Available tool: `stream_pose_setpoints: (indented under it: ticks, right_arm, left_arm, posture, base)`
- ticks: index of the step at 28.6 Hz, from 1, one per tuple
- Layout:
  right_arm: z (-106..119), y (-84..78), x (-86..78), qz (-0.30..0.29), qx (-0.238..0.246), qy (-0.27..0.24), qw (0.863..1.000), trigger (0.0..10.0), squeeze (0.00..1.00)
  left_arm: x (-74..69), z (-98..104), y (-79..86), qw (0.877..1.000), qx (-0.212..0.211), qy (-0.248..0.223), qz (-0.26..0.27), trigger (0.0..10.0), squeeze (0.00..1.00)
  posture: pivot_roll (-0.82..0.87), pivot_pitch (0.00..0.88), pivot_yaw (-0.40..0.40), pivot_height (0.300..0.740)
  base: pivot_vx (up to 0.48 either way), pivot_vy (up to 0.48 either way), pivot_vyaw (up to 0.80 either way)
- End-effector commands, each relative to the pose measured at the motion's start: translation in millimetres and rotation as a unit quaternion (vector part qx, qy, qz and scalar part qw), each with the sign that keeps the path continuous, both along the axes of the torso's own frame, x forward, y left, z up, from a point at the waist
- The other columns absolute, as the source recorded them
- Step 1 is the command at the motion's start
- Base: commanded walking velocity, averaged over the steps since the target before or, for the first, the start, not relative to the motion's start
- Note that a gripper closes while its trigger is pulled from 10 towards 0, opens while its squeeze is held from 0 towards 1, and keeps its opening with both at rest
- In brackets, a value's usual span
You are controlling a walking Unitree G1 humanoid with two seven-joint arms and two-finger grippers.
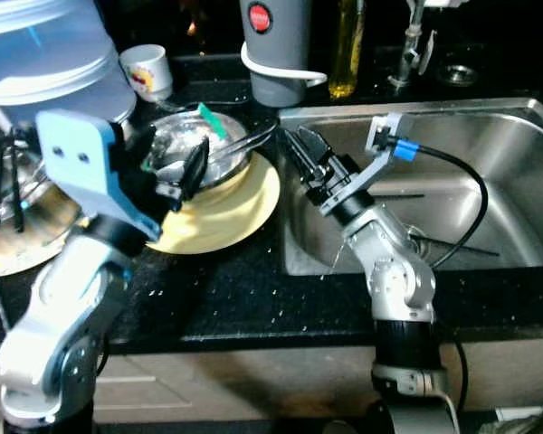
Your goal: Kitchen organization
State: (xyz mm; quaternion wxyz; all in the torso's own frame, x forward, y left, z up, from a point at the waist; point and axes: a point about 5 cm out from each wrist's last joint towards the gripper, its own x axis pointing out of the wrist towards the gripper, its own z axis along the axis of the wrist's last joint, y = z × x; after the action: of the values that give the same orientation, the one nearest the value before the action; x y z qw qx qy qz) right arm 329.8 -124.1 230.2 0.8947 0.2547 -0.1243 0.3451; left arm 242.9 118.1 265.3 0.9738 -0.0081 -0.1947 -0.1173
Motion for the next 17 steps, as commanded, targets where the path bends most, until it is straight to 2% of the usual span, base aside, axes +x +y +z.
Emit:
stream_pose_setpoints:
  ticks: [1, 8, 16, 17]
  right_arm:
    - [17, 9.9, 3.4, 0.012, -0.002, -0.031, 0.999, 10.0, 0.00]
    - [13, 5.7, 4.0, 0.003, -0.005, -0.025, 1.000, 10.0, 0.00]
    - [11, 0.7, 6.4, -0.016, -0.001, -0.020, 1.000, 10.0, 0.00]
    - [11, -1.1, 8.5, -0.026, 0.006, -0.015, 1.000, 10.0, 0.00]
  left_arm:
    - [-0.4, -2, 2.4, 1.000, 0.006, 0.007, 0.008, 10.0, 0.00]
    - [-0.3, -17, 4.2, 0.999, 0.019, 0.036, 0.015, 10.0, 0.00]
    - [1.0, -23, 0.3, 0.998, 0.020, 0.051, 0.001, 10.0, 0.00]
    - [1.3, -24, -0.6, 0.998, 0.020, 0.052, -0.002, 10.0, 0.00]
  posture:
    - [0.05, 0.048, -0.019, 0.740]
    - [0.05, 0.043, -0.019, 0.740]
    - [0.04, 0.035, -0.011, 0.740]
    - [0.04, 0.034, -0.012, 0.740]
  base:
    - [0.000, 0.000, 0.77]
    - [0.000, 0.000, 0.77]
    - [0.000, 0.000, 0.77]
    - [0.000, 0.000, 0.00]
